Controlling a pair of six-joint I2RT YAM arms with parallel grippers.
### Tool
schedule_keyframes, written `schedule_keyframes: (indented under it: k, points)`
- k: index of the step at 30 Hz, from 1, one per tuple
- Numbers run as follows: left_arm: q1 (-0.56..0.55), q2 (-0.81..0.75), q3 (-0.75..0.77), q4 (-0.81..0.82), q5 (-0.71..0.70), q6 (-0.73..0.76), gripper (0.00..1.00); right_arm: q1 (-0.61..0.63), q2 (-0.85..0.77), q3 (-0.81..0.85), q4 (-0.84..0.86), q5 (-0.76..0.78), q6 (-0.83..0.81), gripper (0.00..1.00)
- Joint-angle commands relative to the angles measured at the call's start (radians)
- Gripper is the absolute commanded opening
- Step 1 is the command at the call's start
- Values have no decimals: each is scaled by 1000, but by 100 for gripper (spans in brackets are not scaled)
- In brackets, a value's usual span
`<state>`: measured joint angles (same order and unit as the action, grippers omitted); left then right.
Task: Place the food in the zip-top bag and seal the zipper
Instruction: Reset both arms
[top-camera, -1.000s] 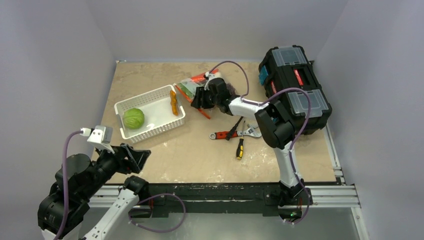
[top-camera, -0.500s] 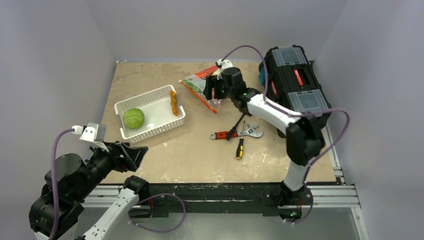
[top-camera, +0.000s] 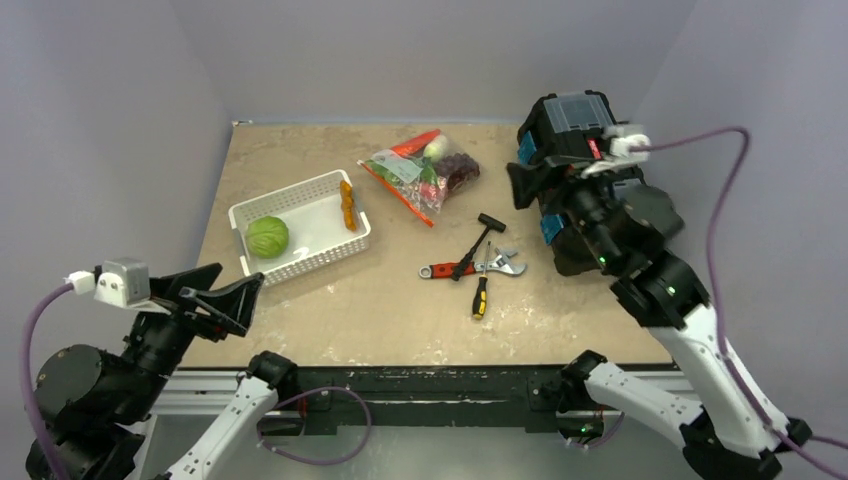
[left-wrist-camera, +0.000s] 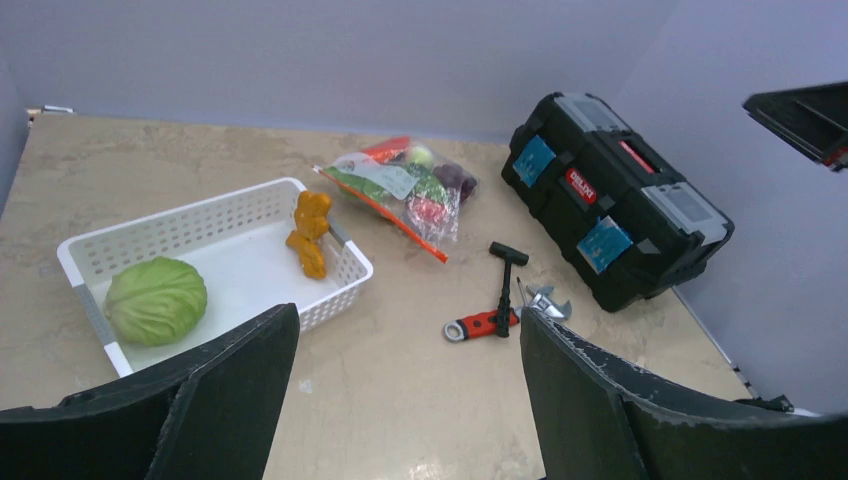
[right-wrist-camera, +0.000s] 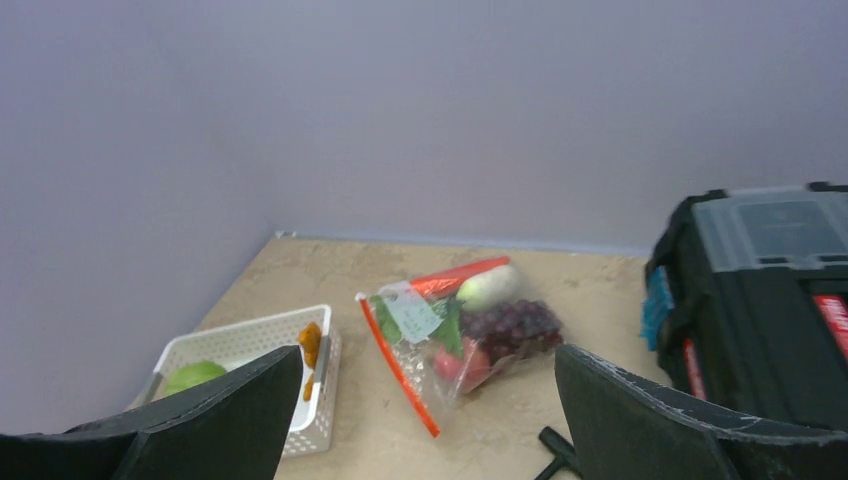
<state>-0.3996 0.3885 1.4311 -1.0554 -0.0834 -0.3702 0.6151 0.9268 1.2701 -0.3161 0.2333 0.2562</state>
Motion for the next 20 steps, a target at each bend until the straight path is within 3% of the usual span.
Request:
schedule_keyframes:
  k: [1, 8, 20]
  points:
    - [4, -31, 33, 106, -30, 25, 81, 1, -186, 15, -99, 195, -19, 99]
    - [4, -50, 43, 136, -49, 27, 82, 1, -337, 57, -167, 326, 20, 99]
    - [4, -5, 32, 133, -54, 11, 82, 0, -341, 2, -244, 461, 75, 99]
